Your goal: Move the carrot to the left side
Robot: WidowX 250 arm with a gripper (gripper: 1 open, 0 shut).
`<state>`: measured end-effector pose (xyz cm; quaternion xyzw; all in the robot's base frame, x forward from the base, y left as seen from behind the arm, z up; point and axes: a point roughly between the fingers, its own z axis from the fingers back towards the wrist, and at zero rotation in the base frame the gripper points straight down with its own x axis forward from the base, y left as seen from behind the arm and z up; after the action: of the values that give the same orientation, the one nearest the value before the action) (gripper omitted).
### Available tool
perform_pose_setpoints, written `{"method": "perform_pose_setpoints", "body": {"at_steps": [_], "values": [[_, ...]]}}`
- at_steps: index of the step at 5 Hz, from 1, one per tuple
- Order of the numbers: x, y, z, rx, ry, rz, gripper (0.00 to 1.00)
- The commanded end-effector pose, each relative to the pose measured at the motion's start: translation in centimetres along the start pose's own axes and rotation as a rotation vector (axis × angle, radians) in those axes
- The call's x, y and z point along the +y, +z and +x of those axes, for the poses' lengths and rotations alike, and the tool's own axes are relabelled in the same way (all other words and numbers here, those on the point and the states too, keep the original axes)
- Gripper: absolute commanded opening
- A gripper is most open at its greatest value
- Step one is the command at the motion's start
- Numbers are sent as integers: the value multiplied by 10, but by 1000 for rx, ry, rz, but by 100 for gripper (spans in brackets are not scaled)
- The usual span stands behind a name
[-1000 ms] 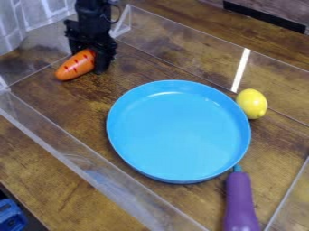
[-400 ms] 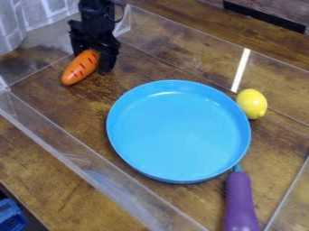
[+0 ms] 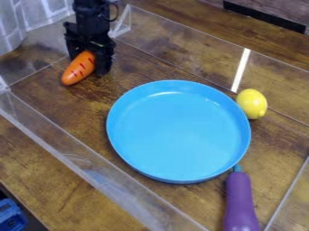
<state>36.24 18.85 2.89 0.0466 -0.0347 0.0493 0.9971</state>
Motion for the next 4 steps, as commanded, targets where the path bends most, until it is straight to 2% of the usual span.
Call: {"method": "perform_pose_setpoints", "body": {"at_steps": [1, 2, 3, 4], "values": [[12, 33, 9, -74, 16, 27, 100], [8, 29, 10, -66, 6, 24, 0], [5, 29, 11, -63, 1, 24, 0], [2, 28, 14, -62, -6, 27, 100]]}}
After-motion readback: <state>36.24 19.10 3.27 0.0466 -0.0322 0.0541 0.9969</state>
